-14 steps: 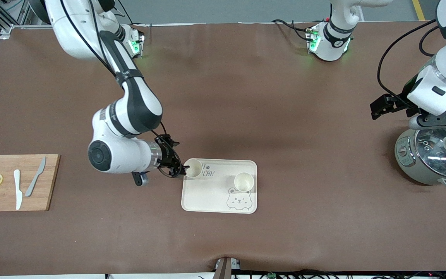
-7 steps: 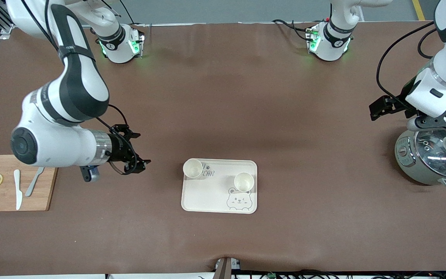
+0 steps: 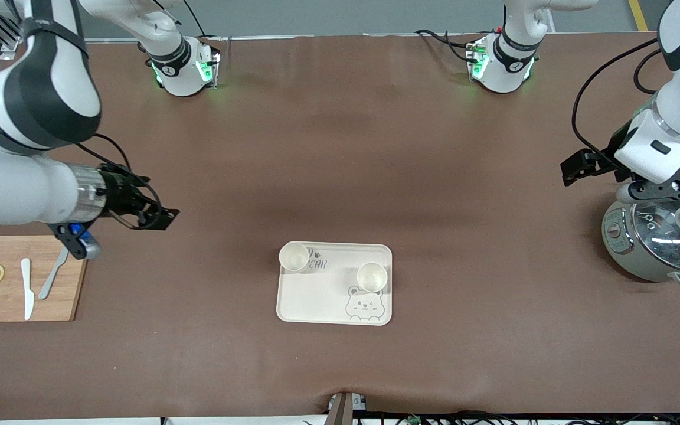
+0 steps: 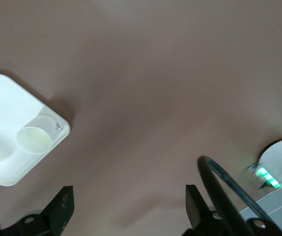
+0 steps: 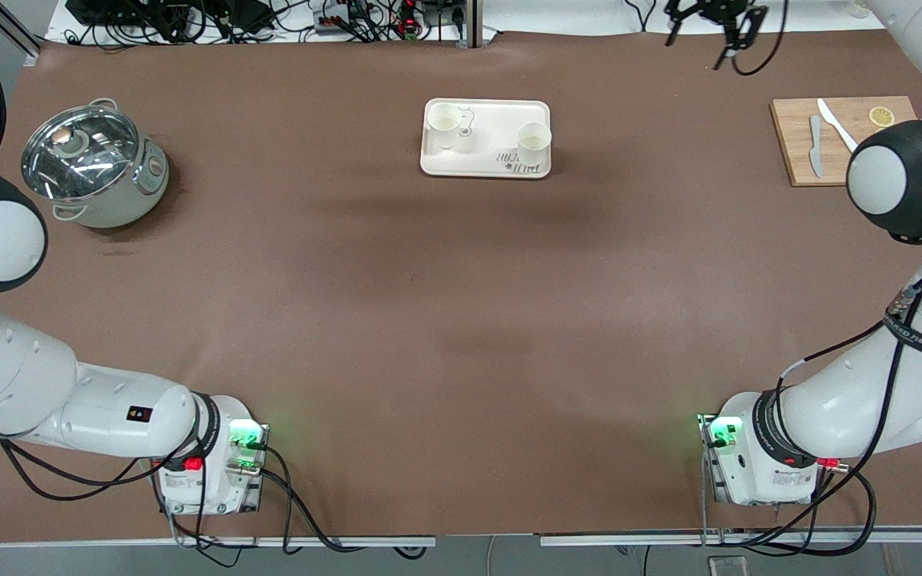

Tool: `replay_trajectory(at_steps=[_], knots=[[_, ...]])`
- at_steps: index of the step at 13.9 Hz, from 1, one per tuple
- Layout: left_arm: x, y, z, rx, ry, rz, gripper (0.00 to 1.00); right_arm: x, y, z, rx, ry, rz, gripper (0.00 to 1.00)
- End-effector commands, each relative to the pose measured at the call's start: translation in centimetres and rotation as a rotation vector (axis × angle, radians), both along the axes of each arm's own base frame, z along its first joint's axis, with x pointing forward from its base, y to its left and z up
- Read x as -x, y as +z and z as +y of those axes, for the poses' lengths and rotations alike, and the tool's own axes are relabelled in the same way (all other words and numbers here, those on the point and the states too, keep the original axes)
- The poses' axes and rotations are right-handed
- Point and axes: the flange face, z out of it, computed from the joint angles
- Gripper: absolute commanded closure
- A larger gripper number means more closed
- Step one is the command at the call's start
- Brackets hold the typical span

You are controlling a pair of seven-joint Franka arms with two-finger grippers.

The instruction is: Place white IKEA cup upright on tray with both arms

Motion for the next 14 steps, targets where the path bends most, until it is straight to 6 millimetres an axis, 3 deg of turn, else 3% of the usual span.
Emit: replay_trajectory(at_steps=[1, 5, 7, 9, 10, 14], knots=[[-0.2, 0.1, 0.2, -0.006, -0.012, -0.012, 0.00, 2.6, 1.2, -3.6, 0.000, 0.142, -0.023, 0.00], [-0.5, -0.5, 0.3, -0.047, -0.015, -0.012, 0.00, 4.4, 4.6, -8.7, -0.052, 0.416, -0.129, 0.00], [-1.2, -1.1, -0.1, -0.053, -0.023, -0.035, 0.00, 5.5, 5.9, -9.8, -0.048, 0.500, -0.170, 0.00], [-1.6, -1.3, -0.3, -0.047, -0.017, -0.050, 0.00, 6.6, 6.8, -10.8, -0.038, 0.581, -0.195, 0.00], [-1.6, -1.3, -0.4, -0.045, -0.018, -0.051, 0.00, 7.2, 6.9, -12.4, -0.038, 0.564, -0.214, 0.00], [-1.1, -0.2, 0.1, -0.036, -0.033, -0.059, 0.00, 8.5, 7.4, -14.5, -0.072, 0.682, -0.280, 0.00]])
